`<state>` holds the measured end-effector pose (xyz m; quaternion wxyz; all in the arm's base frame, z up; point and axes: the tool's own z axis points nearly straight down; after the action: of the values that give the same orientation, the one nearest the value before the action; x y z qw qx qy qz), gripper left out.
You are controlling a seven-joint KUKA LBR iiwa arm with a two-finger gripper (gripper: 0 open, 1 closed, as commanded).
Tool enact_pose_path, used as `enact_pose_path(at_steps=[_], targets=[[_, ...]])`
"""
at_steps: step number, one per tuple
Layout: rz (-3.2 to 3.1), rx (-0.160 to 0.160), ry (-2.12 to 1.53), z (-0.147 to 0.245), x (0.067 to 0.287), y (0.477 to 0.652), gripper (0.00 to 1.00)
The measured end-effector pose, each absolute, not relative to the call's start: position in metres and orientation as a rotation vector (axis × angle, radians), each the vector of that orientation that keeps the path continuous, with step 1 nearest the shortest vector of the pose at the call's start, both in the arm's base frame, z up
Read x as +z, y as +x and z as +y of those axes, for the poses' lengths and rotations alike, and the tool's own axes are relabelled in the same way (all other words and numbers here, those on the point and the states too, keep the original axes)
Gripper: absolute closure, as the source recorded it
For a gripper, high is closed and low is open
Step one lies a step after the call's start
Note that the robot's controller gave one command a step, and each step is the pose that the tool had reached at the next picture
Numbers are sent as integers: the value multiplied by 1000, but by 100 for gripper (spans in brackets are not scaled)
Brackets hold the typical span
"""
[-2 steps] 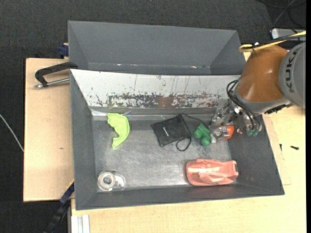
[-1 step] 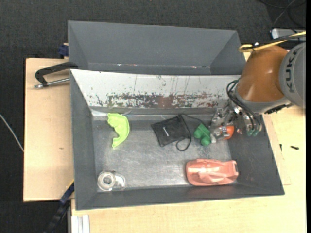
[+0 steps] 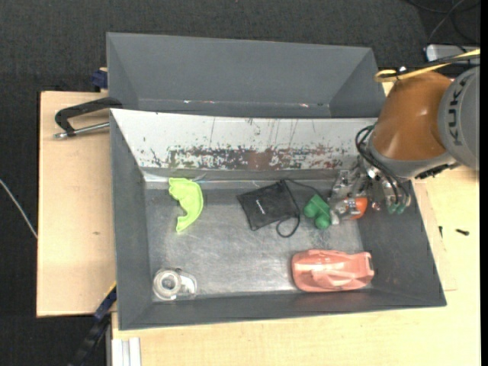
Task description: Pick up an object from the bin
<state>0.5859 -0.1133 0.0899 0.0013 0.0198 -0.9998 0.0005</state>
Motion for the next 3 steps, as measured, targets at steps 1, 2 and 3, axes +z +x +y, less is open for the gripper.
enact_pose_path(at_steps=[1, 2, 3], targets=[[-3145, 5, 61, -113, 93, 583, 100], [-3145, 5, 61, -113, 93, 583, 100], [-3145, 5, 61, -113, 93, 583, 100]])
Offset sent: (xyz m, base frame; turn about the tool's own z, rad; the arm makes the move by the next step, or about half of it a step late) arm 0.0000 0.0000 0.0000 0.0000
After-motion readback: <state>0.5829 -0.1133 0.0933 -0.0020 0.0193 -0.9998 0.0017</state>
